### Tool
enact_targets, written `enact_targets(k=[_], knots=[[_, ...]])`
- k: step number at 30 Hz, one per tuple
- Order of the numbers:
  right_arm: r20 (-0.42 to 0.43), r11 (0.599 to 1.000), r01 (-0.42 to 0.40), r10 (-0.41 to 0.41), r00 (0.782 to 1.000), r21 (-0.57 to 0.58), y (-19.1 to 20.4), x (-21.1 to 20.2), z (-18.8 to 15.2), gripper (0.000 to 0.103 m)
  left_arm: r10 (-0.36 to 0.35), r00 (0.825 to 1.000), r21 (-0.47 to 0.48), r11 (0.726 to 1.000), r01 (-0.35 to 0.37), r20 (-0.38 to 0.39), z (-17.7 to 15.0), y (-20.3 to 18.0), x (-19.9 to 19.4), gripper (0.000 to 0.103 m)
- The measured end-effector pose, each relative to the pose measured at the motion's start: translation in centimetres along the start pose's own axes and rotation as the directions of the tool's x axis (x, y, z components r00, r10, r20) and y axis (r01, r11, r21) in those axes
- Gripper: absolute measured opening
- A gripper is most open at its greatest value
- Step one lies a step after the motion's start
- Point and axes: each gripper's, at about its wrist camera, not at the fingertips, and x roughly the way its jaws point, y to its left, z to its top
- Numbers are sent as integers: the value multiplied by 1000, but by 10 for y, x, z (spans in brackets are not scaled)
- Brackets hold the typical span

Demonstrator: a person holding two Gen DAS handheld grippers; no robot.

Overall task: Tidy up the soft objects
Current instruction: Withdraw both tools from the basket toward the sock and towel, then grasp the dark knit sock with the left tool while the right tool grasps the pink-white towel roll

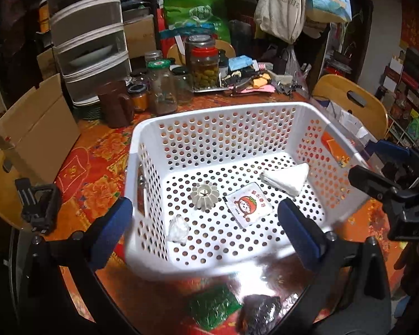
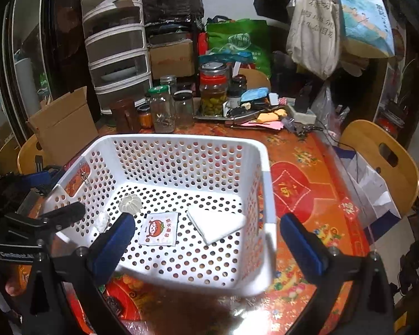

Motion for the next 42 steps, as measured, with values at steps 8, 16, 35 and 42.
enact_targets(k=[8,16,35,42], knots=[[49,1000,2,-2,999,1,3,-35,-9,103,-20,998,-4,1000,20,53,-20,1,-51,103],[104,1000,7,-5,995,-18,7,-71,-25,103,-37,995,5,999,37,91,-51,1,-93,103],[47,996,-79,77,996,37,-1,-79,-149,103,-82,992,-78,993,89,95,-189,5,-88,103],[-12,995,-77,78,997,67,0,-59,-187,103,-89,995,-21,996,89,38,-196,-21,-47,100]])
